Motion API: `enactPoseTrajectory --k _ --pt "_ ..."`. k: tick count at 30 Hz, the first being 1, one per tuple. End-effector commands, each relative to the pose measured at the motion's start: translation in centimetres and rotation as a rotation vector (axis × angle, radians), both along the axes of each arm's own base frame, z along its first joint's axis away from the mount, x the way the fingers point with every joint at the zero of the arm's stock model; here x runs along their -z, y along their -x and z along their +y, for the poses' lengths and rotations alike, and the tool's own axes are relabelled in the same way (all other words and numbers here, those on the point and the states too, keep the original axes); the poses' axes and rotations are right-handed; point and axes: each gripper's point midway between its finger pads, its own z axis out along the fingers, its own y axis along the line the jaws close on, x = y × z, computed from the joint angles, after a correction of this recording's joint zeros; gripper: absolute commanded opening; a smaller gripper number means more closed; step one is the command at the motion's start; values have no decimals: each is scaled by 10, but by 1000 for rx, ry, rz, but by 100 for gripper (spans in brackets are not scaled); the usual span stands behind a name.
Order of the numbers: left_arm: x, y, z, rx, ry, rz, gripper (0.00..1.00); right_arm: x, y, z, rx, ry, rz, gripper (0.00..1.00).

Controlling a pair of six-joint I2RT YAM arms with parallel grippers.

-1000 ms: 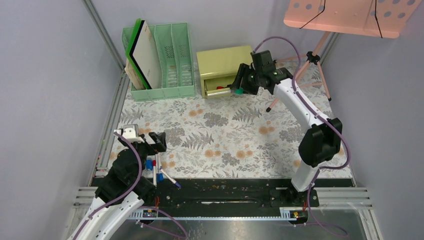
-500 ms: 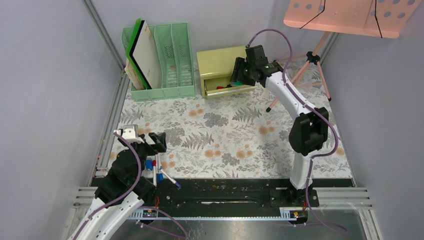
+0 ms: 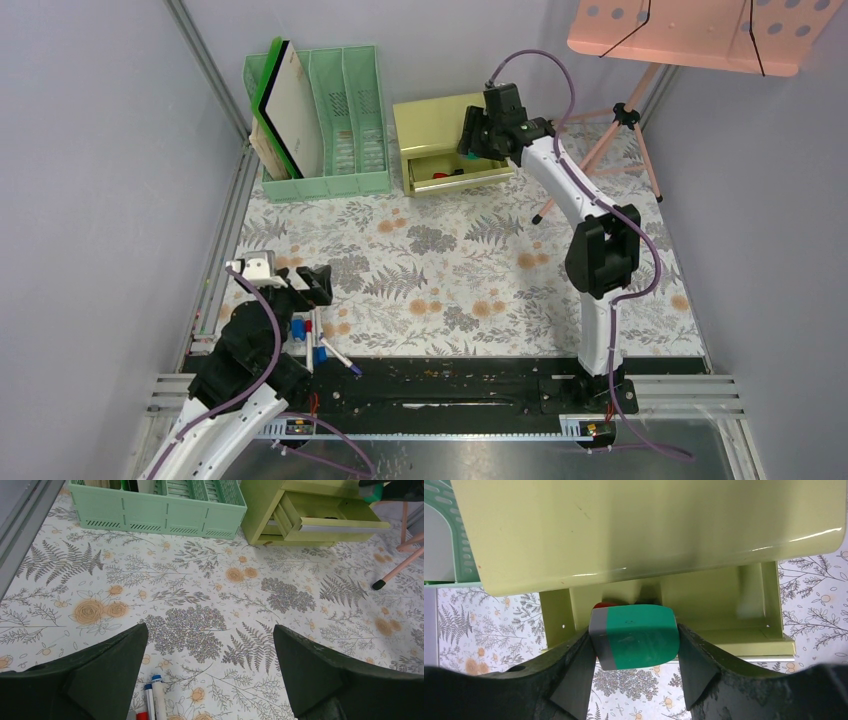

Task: Organize the desk
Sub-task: Place the stationery in the drawer.

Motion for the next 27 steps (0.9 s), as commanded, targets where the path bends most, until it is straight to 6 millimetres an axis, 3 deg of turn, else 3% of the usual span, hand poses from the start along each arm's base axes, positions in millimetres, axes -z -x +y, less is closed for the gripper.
enactPoseTrajectory --k 1,10,15,25,27 --pt "-13 0 -3 19 14 -52 99 -1 -5 6 -11 -16 -39 37" --pt "-12 -1 -4 24 13 -52 99 28 -10 1 48 3 -7 40" --pt "-13 -1 -5 29 11 -53 99 33 -5 0 28 16 4 45" --pt "-11 -1 -7 41 6 -50 99 22 3 -9 26 53 -10 83" --pt "-10 -1 -8 46 2 -47 99 13 4 -12 36 54 -25 86"
